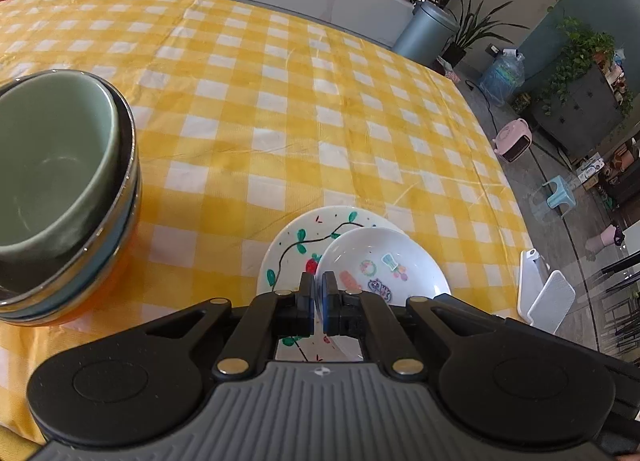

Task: Organize plates and bowls
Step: 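Carry the sticker bowl with the left gripper onto the Fruity plate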

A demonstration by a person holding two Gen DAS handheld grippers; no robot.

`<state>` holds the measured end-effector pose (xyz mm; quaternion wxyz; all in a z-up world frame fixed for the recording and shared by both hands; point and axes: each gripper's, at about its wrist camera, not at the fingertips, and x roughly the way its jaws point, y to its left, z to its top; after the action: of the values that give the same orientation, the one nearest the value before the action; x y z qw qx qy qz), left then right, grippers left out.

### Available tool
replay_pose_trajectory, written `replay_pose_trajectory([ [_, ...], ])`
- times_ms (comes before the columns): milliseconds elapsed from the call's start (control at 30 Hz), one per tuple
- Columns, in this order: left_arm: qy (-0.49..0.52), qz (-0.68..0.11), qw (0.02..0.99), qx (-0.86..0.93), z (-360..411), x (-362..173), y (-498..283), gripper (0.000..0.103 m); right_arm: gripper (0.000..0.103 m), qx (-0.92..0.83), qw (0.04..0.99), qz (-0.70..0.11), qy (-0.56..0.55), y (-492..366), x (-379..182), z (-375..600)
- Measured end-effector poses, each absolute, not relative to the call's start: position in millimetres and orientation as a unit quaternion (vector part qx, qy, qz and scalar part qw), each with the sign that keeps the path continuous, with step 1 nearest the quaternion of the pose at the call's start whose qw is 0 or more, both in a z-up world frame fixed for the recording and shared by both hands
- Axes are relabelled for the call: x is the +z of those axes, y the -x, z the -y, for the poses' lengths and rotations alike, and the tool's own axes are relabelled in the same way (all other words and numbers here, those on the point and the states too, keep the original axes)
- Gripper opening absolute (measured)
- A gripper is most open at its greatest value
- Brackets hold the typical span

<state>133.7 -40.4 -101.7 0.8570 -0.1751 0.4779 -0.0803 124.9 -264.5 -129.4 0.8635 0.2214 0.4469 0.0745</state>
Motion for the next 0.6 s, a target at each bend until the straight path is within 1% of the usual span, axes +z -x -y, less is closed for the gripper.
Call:
replay_pose_trajectory([
  [233,0.165,-0.473,0.862,-0.078,43.9,-112.6,-135.9,0.003,0.001,0.059,0.863,-0.466,-0.187,-134.0,-138.7,256.4],
  [600,0.153,-0.470,0.866,-0.077,45.0,-114.4,-135.8,0.003,0.001,0.054,0.852,-0.486,-0.187,-140.6,-146.3,254.8],
])
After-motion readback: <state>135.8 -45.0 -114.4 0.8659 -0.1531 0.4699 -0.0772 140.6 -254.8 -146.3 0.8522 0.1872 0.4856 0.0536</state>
